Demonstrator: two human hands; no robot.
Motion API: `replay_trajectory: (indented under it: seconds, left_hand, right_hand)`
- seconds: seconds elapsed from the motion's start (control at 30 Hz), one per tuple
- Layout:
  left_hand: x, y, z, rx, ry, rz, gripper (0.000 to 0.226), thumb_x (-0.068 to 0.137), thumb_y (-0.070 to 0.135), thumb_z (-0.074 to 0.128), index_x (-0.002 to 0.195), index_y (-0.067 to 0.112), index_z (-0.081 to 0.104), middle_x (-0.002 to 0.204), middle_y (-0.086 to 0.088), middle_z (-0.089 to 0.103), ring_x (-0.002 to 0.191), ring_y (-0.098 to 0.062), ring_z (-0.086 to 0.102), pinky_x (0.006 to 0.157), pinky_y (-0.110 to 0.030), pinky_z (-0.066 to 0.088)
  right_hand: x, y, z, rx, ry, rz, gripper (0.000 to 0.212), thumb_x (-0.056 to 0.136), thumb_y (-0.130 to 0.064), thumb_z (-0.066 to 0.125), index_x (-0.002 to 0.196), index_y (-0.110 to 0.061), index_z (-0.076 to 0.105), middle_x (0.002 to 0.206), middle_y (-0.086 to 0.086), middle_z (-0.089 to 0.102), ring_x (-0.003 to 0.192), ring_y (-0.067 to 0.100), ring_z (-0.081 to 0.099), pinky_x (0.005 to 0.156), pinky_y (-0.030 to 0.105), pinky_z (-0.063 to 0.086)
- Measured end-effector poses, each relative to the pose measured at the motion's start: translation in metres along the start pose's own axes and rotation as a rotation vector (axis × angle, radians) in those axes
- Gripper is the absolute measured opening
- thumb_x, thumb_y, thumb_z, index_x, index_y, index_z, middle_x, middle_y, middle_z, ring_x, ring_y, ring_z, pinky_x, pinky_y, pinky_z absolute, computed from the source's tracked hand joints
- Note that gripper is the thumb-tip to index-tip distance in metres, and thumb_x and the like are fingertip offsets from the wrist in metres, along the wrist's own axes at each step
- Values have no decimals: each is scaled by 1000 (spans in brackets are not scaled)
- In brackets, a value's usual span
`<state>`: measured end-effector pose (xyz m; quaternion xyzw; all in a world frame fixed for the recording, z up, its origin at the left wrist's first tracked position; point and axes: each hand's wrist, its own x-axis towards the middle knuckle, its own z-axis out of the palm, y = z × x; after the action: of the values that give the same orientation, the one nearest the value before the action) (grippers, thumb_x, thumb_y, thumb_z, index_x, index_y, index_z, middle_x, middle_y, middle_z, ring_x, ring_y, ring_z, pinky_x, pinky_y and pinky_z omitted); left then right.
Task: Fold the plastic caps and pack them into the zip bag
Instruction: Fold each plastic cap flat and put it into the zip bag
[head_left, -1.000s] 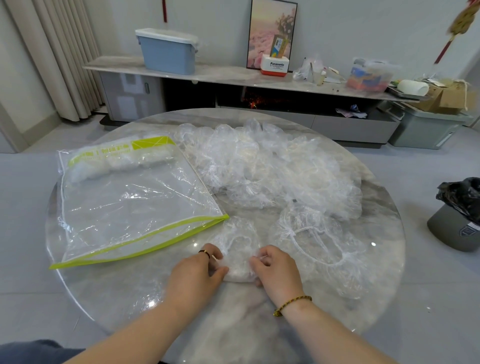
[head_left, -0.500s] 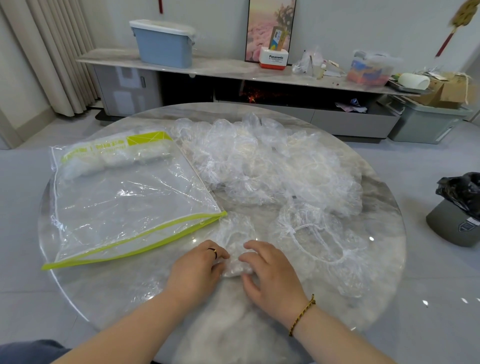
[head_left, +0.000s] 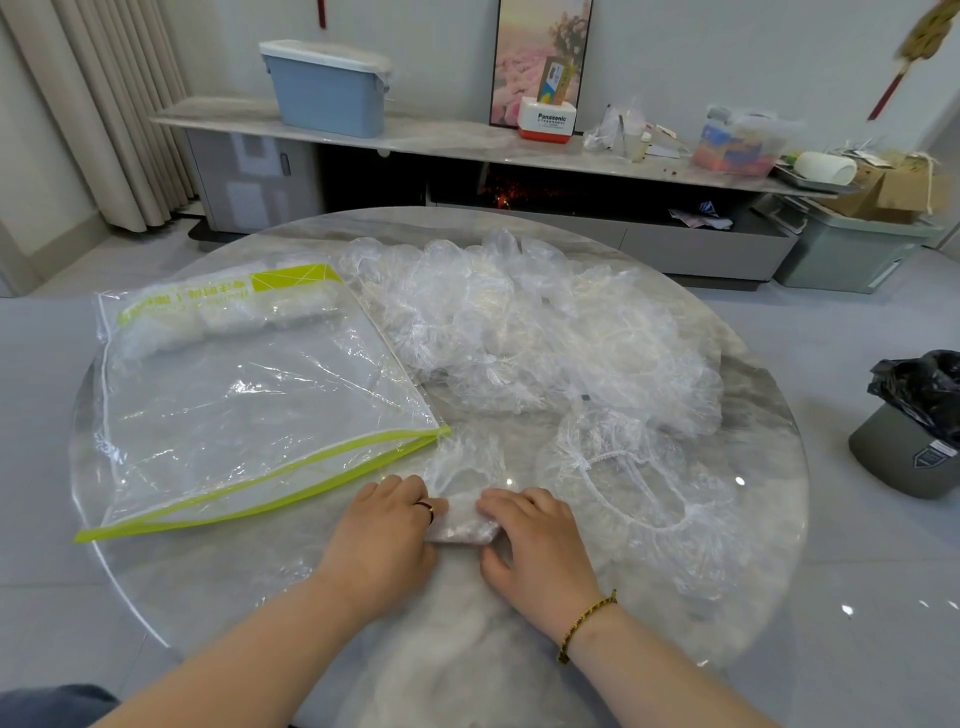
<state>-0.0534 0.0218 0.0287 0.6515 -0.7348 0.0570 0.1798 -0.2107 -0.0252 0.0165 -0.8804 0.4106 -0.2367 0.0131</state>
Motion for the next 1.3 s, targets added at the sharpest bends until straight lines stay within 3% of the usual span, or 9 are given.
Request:
replay_trajectory:
  seconds: [0.17, 0.3, 0.37, 0.47, 0.53, 0.63, 0.77, 1.0, 1.3]
  left_hand:
    - [-3, -5, -2, -236, 21, -29, 30, 59, 35, 40, 49, 25, 67, 65, 10, 65, 74, -10, 44, 64, -18, 33]
    - [-2, -2, -12, -686, -163, -404, 32, 54, 51, 46, 45, 20, 50, 44, 8, 47, 50, -5, 44, 48, -17, 30]
    - [-1, -2, -12, -768, -129, -520, 25, 67, 46, 62, 59, 23, 56, 58, 4, 55, 58, -7, 48, 53, -16, 33]
    - [2, 3, -17, -742, -48, -615, 12, 82, 21, 68, 87, 25, 58, 71, 5, 56, 72, -14, 52, 56, -10, 35]
    - [3, 5, -17, -684, 3, -644, 23, 84, 17, 65, 106, 23, 57, 75, 5, 52, 71, -14, 49, 58, -17, 32]
    - [-1, 9, -19, -378, 183, -344, 26, 85, 11, 51, 106, 13, 66, 91, -3, 64, 80, -18, 57, 68, -21, 36]
    - [-11, 21, -4, -87, 89, 69, 40, 72, 15, 38, 85, 17, 75, 90, 2, 73, 90, -16, 65, 90, -28, 33]
    - [-17, 19, 12, 72, -259, 12, 78, 99, 33, -1, 95, 14, 75, 99, 2, 72, 92, -13, 69, 100, -27, 16]
    - [4, 14, -8, -136, -403, -248, 56, 93, 45, 42, 142, 21, 31, 139, 3, 42, 129, -15, 36, 99, -20, 29]
  right_hand:
    - [-1, -5, -4, 48, 19, 12, 25, 61, -36, 41, 70, -29, 63, 65, -21, 61, 73, 6, 41, 62, 11, 33]
    - [1, -13, -10, 297, -79, 209, 25, 67, -44, 32, 55, -24, 41, 47, -11, 40, 57, 15, 42, 61, 15, 29]
    - [0, -16, -15, 398, -184, 316, 33, 79, -43, 38, 54, -23, 28, 41, -3, 39, 54, 16, 34, 70, 24, 33]
    - [-1, -16, -16, 389, -221, 404, 41, 91, -27, 49, 57, -25, 26, 48, -33, 48, 52, 11, 40, 62, 14, 31]
    - [0, -16, -17, 395, -237, 446, 30, 92, -29, 49, 65, -27, 36, 46, -19, 53, 61, 9, 50, 59, 14, 31]
    - [4, -18, -23, 326, -273, 488, 13, 93, -32, 46, 95, -24, 56, 80, -8, 67, 87, 14, 61, 78, 21, 38]
    - [7, -20, -27, 209, -334, 497, 25, 95, -35, 42, 106, -21, 60, 72, -12, 58, 97, 14, 60, 80, 22, 39]
    - [10, -23, -25, 77, -357, 510, 28, 94, -41, 41, 109, -22, 55, 103, -2, 66, 99, 16, 59, 74, 24, 40]
    - [9, -24, -24, 111, -324, 400, 31, 95, -34, 40, 121, -21, 50, 122, -5, 52, 113, 14, 44, 88, 22, 35]
